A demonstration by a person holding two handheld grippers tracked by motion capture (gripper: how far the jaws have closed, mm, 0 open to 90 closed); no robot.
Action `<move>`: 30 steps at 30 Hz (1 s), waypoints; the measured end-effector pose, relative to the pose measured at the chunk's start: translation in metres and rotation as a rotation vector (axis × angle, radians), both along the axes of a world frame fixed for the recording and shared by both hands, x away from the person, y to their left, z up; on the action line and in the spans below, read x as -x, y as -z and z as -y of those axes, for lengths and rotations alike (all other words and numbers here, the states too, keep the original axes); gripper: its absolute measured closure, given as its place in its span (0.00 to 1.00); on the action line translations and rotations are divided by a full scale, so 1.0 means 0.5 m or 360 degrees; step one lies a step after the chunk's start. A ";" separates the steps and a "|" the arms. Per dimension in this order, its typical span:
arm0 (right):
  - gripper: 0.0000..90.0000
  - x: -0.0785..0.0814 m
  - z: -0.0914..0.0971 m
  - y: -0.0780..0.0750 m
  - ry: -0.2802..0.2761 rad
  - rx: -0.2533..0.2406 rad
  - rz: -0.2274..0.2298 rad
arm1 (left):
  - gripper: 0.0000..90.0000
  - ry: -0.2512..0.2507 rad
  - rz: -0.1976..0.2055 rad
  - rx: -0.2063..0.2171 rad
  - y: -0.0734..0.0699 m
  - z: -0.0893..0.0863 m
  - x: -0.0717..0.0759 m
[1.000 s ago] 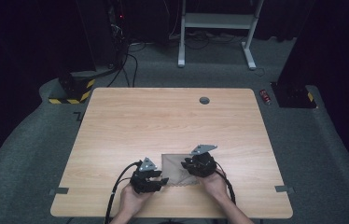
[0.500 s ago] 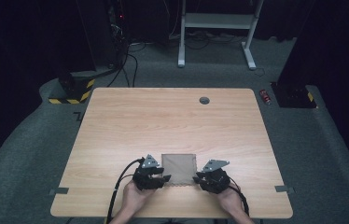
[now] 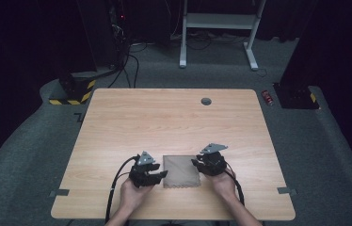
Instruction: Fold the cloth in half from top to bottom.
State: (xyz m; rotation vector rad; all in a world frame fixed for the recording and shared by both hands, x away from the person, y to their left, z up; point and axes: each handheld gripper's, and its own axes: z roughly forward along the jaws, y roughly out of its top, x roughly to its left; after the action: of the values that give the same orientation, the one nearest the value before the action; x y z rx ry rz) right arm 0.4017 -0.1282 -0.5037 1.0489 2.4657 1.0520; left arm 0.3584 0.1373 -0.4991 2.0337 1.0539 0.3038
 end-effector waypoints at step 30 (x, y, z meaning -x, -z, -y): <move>0.89 -0.054 -0.013 0.018 -0.0039 0.0075 -0.0046 | 0.62 -0.0070 -0.0044 -0.0217 0.029 0.025 -0.101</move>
State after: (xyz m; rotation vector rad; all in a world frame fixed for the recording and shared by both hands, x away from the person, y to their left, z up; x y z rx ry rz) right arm 0.4286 -0.1218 -0.5125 1.0294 2.5196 0.9877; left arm 0.4091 0.1250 -0.5136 2.1432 1.1228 0.3807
